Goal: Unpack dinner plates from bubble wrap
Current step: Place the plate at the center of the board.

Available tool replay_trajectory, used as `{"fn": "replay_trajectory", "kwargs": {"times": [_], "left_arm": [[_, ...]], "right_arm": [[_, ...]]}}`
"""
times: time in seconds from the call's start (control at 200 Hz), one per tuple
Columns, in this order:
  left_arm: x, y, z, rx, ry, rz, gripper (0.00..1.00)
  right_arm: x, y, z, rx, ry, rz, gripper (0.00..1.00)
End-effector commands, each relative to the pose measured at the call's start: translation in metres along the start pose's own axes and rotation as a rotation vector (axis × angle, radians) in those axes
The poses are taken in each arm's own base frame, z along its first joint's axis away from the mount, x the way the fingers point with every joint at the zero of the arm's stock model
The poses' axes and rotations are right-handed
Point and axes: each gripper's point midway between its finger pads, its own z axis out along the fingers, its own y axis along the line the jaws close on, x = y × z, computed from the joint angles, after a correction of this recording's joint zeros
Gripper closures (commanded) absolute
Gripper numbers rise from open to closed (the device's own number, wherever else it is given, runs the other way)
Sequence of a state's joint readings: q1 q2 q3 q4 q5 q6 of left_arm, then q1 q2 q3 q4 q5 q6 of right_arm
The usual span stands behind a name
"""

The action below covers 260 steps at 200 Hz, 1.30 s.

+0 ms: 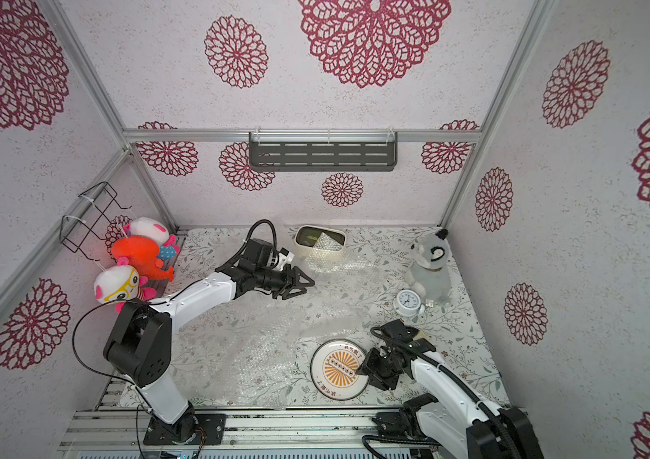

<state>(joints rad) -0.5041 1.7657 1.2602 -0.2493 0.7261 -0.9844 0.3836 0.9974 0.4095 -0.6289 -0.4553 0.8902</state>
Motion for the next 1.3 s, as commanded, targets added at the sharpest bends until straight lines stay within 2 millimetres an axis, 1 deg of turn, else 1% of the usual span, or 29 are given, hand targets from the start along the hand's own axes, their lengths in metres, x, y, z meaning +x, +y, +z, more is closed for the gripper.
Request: {"fn": "replay_trajectory", "kwargs": {"times": [0.0, 0.085, 0.17, 0.27, 0.365, 0.525, 0.645, 0.761, 0.836, 0.896, 0.991, 1.021, 1.141, 1.296], "left_arm": [[0.001, -0.010, -0.007, 0.016, -0.023, 0.019, 0.48], [0.001, -0.011, -0.007, 0.012, -0.027, 0.018, 0.48], [0.000, -0.011, -0.009, 0.008, -0.036, 0.019, 0.45], [-0.002, -0.013, -0.010, 0.005, -0.044, 0.023, 0.41], [-0.004, -0.015, -0.012, 0.001, -0.052, 0.028, 0.40], [-0.005, -0.020, -0.015, -0.003, -0.056, 0.043, 0.37], [-0.004, -0.020, -0.020, -0.010, -0.066, 0.048, 0.33], [-0.005, -0.021, -0.028, -0.022, -0.085, 0.051, 0.26], [-0.007, -0.022, -0.038, -0.038, -0.106, 0.057, 0.19], [-0.010, -0.024, -0.048, -0.054, -0.135, 0.067, 0.11], [-0.014, -0.026, -0.070, -0.092, -0.196, 0.085, 0.00], [-0.015, -0.025, -0.077, -0.114, -0.219, 0.093, 0.02], [-0.016, -0.021, -0.111, -0.214, -0.318, 0.135, 0.02], [-0.016, -0.013, -0.153, -0.324, -0.444, 0.157, 0.02]], "right_arm": [[-0.002, -0.003, -0.006, 0.046, -0.015, -0.049, 0.52], [-0.002, -0.005, -0.010, 0.062, -0.023, -0.052, 0.48], [-0.001, -0.006, -0.015, 0.067, -0.035, -0.052, 0.40], [0.001, -0.005, -0.021, 0.069, -0.044, -0.058, 0.35], [0.001, -0.005, -0.028, 0.087, -0.052, -0.076, 0.32], [0.000, -0.001, -0.038, 0.100, -0.061, -0.094, 0.31], [-0.001, 0.007, -0.046, 0.080, -0.075, -0.100, 0.30], [-0.006, 0.028, -0.059, 0.022, -0.108, -0.132, 0.30], [-0.012, 0.042, -0.071, 0.002, -0.145, -0.185, 0.30], [-0.021, 0.051, -0.082, 0.016, -0.187, -0.244, 0.30], [-0.035, 0.066, -0.097, 0.037, -0.239, -0.327, 0.29], [-0.039, 0.072, -0.101, 0.042, -0.252, -0.356, 0.29], [-0.061, 0.096, -0.119, 0.071, -0.315, -0.459, 0.29], [-0.086, 0.127, -0.138, 0.085, -0.391, -0.560, 0.28]]}}
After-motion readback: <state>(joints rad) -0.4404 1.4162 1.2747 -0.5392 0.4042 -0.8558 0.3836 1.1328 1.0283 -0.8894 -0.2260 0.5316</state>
